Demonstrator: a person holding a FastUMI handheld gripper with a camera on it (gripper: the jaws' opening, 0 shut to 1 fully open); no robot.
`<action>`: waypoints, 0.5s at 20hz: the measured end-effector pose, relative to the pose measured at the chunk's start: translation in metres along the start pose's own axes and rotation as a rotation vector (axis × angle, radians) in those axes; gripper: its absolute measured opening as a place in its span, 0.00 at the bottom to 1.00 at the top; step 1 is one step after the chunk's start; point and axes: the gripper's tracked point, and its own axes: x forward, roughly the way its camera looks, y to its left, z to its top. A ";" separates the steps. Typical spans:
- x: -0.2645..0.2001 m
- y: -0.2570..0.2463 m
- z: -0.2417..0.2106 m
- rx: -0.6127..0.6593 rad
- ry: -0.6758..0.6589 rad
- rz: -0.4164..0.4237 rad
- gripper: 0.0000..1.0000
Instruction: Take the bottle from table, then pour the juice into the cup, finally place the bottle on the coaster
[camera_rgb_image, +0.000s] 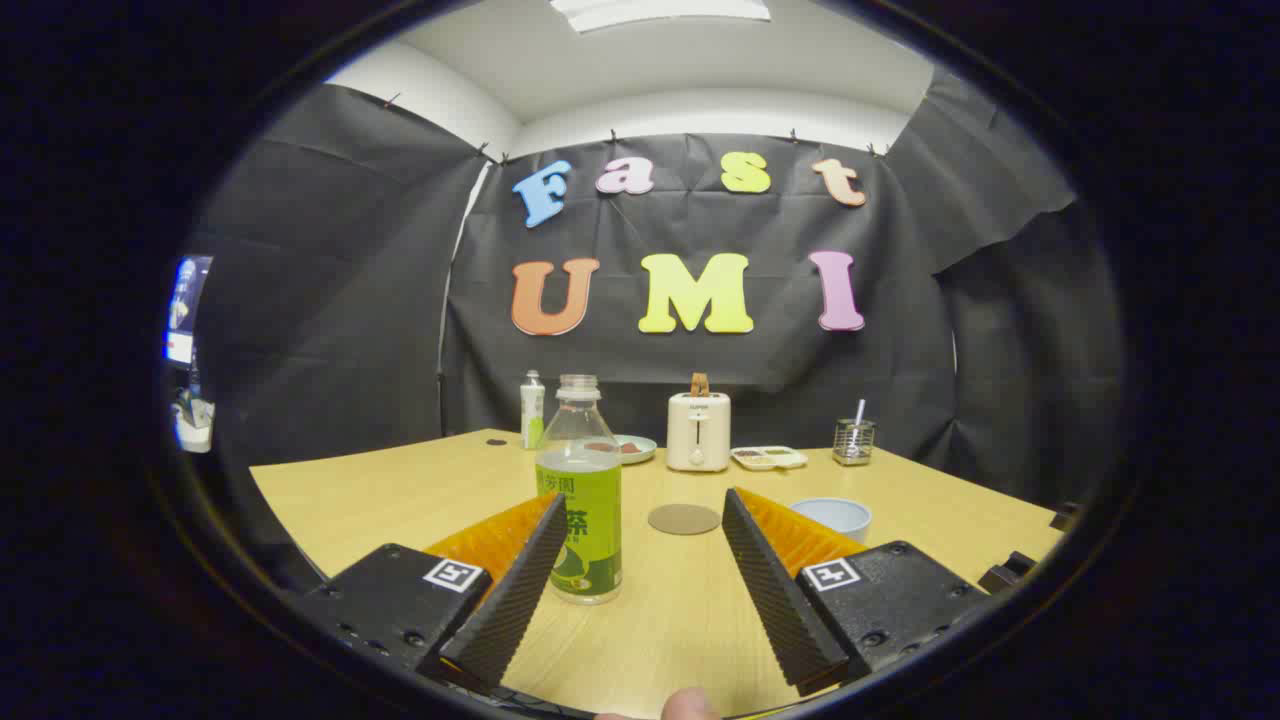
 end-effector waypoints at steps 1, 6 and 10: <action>0.000 0.005 0.002 -0.009 -0.008 0.007 1.00; 0.009 0.027 -0.002 -0.052 0.002 0.040 1.00; 0.013 0.032 -0.005 -0.052 0.018 0.048 1.00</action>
